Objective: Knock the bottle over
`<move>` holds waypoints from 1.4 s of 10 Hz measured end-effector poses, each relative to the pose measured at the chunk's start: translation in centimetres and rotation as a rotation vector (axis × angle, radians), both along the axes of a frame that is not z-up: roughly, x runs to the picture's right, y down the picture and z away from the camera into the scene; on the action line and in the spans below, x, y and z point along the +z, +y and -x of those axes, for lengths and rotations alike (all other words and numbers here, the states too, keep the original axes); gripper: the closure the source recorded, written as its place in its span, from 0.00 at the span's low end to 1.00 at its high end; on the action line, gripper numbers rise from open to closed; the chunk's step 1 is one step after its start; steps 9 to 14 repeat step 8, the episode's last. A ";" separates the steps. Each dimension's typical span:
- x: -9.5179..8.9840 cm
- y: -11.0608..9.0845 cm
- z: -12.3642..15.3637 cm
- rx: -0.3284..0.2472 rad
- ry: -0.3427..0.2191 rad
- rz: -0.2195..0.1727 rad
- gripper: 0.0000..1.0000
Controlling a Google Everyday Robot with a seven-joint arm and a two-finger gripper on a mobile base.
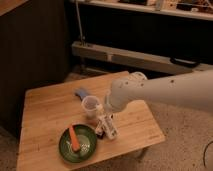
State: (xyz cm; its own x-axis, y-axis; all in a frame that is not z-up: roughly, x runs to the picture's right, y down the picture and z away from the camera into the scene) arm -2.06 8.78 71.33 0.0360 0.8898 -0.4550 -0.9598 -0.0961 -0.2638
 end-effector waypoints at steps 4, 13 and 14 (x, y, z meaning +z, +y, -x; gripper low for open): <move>1.7 -1.2 5.3 -0.140 -0.114 -0.074 1.00; 1.3 -0.6 6.1 -0.153 -0.173 -0.102 0.96; 1.3 -0.6 6.1 -0.153 -0.173 -0.102 0.96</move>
